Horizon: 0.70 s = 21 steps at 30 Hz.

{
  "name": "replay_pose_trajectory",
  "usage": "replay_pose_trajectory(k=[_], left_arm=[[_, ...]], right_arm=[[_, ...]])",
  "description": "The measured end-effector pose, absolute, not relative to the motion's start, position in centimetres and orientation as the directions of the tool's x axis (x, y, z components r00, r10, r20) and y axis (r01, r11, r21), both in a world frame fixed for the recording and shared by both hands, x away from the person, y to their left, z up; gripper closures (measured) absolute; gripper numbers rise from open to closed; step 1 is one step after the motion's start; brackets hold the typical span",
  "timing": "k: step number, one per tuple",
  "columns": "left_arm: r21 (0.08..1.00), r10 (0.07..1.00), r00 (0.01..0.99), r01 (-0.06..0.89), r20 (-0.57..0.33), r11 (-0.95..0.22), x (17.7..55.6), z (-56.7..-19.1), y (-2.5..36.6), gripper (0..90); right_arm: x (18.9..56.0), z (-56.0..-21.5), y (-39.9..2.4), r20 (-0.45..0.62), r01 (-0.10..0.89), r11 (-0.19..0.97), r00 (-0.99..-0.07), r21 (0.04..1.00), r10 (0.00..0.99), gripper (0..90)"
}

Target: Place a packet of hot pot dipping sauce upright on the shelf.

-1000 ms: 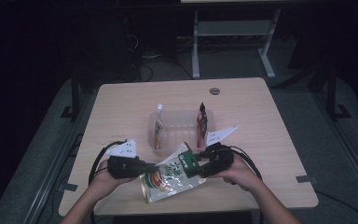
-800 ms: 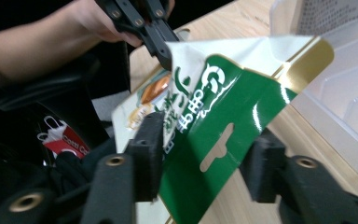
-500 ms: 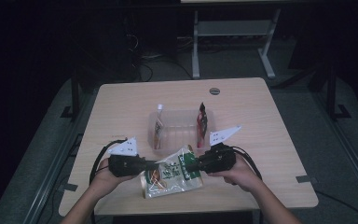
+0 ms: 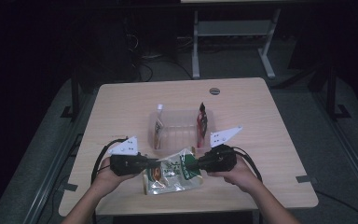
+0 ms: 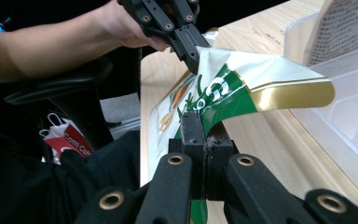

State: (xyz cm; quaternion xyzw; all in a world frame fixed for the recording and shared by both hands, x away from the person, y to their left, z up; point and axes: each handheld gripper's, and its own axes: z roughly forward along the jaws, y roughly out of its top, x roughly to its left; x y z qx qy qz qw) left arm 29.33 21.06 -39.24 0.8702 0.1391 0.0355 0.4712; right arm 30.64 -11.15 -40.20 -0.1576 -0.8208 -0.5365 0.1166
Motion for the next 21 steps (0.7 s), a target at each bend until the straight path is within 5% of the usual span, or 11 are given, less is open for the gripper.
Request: replay_pose_trajectory(k=[7,16,21], left_arm=[[0.835,0.29,0.954,0.218,-0.074,-0.505,29.4,-39.5,21.0,82.1],[0.846,0.345,0.933,0.263,-0.101,-0.464,29.1,-39.2,21.8,49.2],[0.838,0.349,0.931,0.271,-0.103,-0.474,28.8,-39.3,22.5,43.6]], right_arm=[[30.5,-40.1,-11.2,0.373,0.382,0.339,-0.923,0.86,0.094,90.0],[30.5,-39.7,-11.6,0.374,0.379,0.285,-0.924,0.88,0.075,90.0],[30.5,-39.2,-12.3,0.36,0.37,0.266,-0.929,0.89,0.088,90.0]])
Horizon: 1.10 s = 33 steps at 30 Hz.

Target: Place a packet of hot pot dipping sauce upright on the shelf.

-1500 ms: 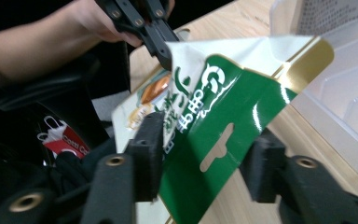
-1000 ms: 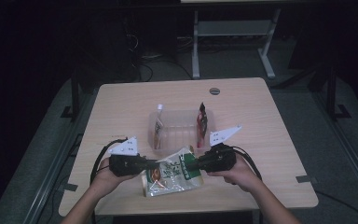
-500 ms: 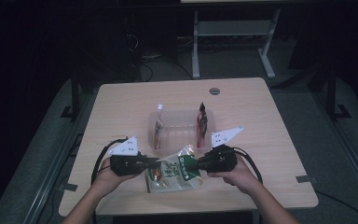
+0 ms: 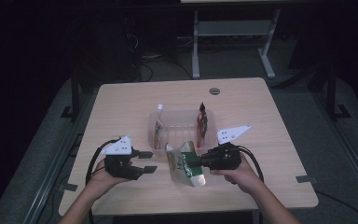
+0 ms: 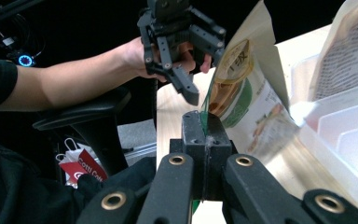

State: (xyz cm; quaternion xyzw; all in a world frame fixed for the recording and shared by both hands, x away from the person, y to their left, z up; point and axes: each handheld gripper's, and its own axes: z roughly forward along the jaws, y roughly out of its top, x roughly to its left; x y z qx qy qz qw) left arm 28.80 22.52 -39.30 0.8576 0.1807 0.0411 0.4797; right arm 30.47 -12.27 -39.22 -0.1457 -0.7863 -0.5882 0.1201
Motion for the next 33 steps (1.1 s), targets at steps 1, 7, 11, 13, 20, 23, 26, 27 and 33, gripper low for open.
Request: replay_pose_trajectory(k=[1,7,11,13,20,23,26,27,33], left_arm=[[0.836,0.354,0.929,0.276,-0.106,-0.475,28.8,-39.4,22.6,41.9],[0.807,0.366,0.924,0.3,-0.113,-0.508,28.9,-40.2,22.6,28.8],[0.785,0.368,0.924,0.304,-0.104,-0.54,28.9,-40.6,22.4,22.3],[0.777,0.372,0.922,0.311,-0.108,-0.546,28.8,-40.8,22.4,20.4],[0.768,0.38,0.918,0.323,-0.111,-0.554,28.7,-41.0,23.0,18.8],[0.767,0.387,0.915,0.332,-0.119,-0.549,28.6,-41.2,23.3,18.8],[0.76,0.392,0.912,0.337,-0.118,-0.556,28.5,-41.5,23.7,18.7],[0.756,0.396,0.911,0.337,-0.113,-0.561,28.4,-41.7,23.8,18.7],[0.746,0.412,0.905,0.348,-0.109,-0.568,27.8,-42.3,24.4,18.3]], right_arm=[[30.4,-39.0,-12.3,0.352,0.363,0.263,-0.932,0.894,0.089,90.0],[30.1,-38.2,-12.5,0.323,0.338,0.255,-0.941,0.906,0.1,90.0],[29.9,-37.6,-12.5,0.299,0.313,0.239,-0.95,0.919,0.095,90.0],[29.8,-37.3,-12.5,0.294,0.308,0.235,-0.951,0.922,0.094,90.0],[29.7,-36.3,-12.8,0.267,0.286,0.218,-0.957,0.933,0.114,90.0],[29.9,-35.7,-13.1,0.257,0.279,0.203,-0.958,0.939,0.128,90.0],[30.3,-34.9,-13.1,0.24,0.265,0.196,-0.961,0.944,0.14,90.0],[30.4,-34.7,-13.1,0.235,0.26,0.196,-0.962,0.946,0.14,90.0],[31.6,-33.6,-12.6,0.21,0.241,0.192,-0.963,0.951,0.166,90.0]])
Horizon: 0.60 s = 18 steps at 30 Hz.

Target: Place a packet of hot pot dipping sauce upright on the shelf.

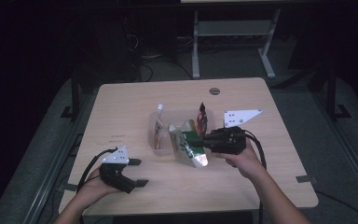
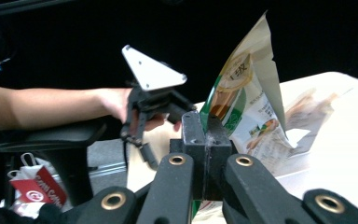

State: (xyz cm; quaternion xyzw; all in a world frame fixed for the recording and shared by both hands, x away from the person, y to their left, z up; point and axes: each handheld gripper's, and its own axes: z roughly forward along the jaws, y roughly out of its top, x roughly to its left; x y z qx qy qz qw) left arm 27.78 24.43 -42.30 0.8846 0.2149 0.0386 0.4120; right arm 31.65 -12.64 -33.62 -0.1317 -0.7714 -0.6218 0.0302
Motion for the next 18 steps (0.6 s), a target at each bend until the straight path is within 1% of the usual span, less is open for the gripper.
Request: replay_pose_trajectory(k=[7,11,18], left_arm=[[0.726,0.413,0.906,0.347,-0.095,-0.593,27.3,-42.8,24.7,18.2],[0.733,0.415,0.904,0.35,-0.101,-0.584,27.5,-42.7,24.6,18.2],[0.733,0.42,0.902,0.352,-0.1,-0.582,27.7,-42.9,24.9,18.2]], right_arm=[[33.0,-32.6,-12.6,0.198,0.23,0.153,-0.96,0.961,0.197,90.0],[33.7,-32.1,-12.9,0.198,0.229,0.13,-0.956,0.965,0.218,90.0],[35.0,-31.8,-13.4,0.202,0.238,0.122,-0.946,0.964,0.254,90.0]])
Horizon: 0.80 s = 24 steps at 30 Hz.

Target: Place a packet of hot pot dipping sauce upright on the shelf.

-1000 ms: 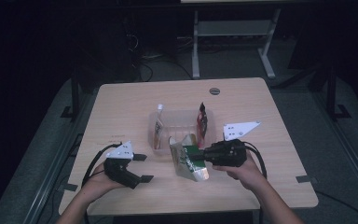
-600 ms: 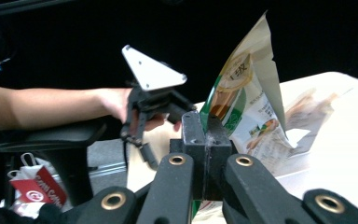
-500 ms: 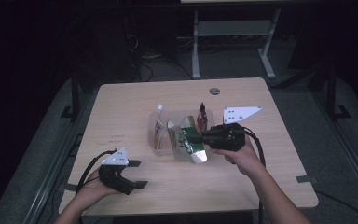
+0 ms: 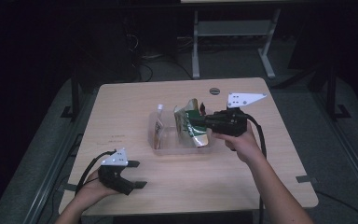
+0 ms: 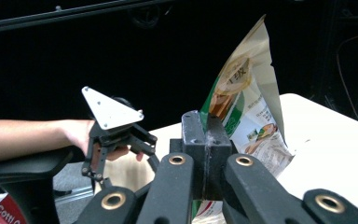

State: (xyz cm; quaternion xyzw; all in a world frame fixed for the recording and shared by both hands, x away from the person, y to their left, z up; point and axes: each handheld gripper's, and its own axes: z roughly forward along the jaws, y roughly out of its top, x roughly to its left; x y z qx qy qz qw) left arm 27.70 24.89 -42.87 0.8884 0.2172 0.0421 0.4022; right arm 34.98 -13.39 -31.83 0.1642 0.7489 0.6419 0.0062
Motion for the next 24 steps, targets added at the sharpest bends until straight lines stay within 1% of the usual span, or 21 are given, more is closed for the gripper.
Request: replay_pose_trajectory(k=[10,24], left_arm=[[0.731,0.414,0.905,0.349,-0.099,-0.587,27.7,-43.0,24.9,18.2],[0.725,0.414,0.905,0.353,-0.103,-0.592,27.7,-43.0,25.1,18.2]], right_arm=[[36.4,-32.7,-13.1,0.206,0.255,0.139,-0.933,0.957,0.296,90.0],[36.7,-33.6,-12.0,0.219,0.264,0.128,-0.931,0.956,0.291,90.0]])
